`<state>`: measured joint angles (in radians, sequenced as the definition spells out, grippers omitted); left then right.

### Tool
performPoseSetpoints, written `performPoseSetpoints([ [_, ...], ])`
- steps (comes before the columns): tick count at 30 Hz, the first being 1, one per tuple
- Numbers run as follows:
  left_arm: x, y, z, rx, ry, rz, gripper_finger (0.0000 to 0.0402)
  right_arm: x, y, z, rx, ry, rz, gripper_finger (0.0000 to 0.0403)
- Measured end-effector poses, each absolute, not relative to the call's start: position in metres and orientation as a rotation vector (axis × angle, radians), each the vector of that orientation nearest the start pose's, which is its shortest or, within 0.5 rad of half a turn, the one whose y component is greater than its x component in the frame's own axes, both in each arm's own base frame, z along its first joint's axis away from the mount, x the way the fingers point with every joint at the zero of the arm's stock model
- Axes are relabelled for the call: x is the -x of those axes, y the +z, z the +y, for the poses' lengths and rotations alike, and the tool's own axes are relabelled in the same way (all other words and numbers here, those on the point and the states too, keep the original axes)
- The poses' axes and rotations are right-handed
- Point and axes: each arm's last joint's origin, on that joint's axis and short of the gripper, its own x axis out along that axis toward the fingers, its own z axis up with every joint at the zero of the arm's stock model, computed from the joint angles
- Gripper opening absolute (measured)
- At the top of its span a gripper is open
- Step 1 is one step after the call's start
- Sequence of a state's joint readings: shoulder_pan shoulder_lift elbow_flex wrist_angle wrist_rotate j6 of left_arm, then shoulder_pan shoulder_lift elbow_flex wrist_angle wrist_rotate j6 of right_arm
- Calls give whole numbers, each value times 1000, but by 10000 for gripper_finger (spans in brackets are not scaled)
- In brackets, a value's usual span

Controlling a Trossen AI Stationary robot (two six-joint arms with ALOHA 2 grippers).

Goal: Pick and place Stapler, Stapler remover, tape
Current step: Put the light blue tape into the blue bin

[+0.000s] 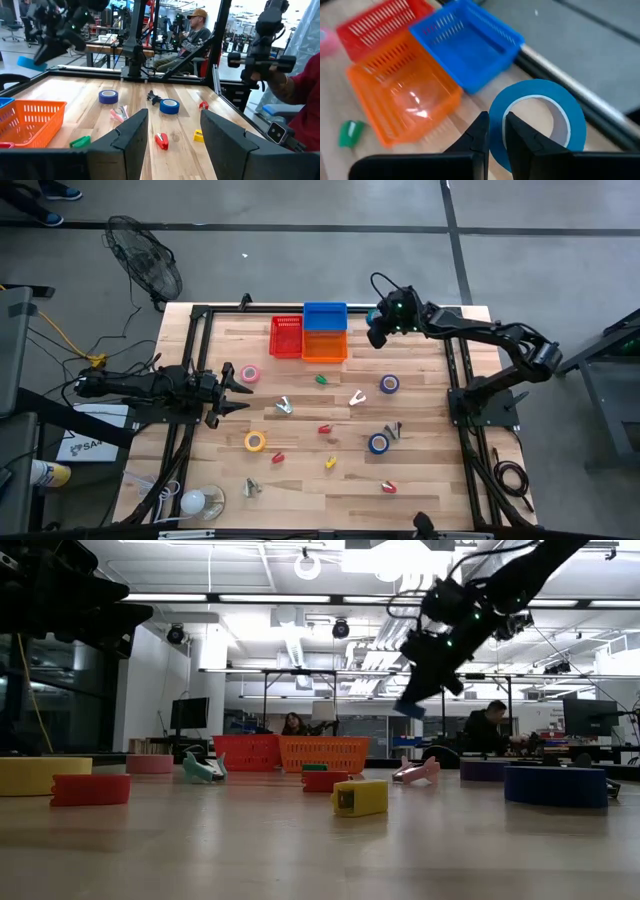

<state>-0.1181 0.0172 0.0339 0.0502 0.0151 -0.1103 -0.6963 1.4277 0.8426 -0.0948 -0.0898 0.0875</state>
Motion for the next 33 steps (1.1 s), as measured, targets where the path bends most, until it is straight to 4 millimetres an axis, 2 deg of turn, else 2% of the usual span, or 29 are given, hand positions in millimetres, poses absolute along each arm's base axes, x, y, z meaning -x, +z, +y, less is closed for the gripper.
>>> performPoseSetpoints([
  [5, -96, 179, -12, 113, -137, -60, 179, -243, 238, -189, -293, -579, 563, 34],
  [8, -96, 179, -12, 113, -137, -60, 179, -259, 241, -194, -271, -548, 566, 34],
  [19, -96, 179, -12, 114, -137, -60, 179, -324, 250, -236, -204, -444, 712, 34],
  [26, -96, 178, -12, 114, -137, -59, 179, -365, 238, -255, -169, -354, 801, 34],
  [33, -96, 179, -12, 113, -137, -60, 179, -394, 218, -269, -169, -337, 835, 34],
])
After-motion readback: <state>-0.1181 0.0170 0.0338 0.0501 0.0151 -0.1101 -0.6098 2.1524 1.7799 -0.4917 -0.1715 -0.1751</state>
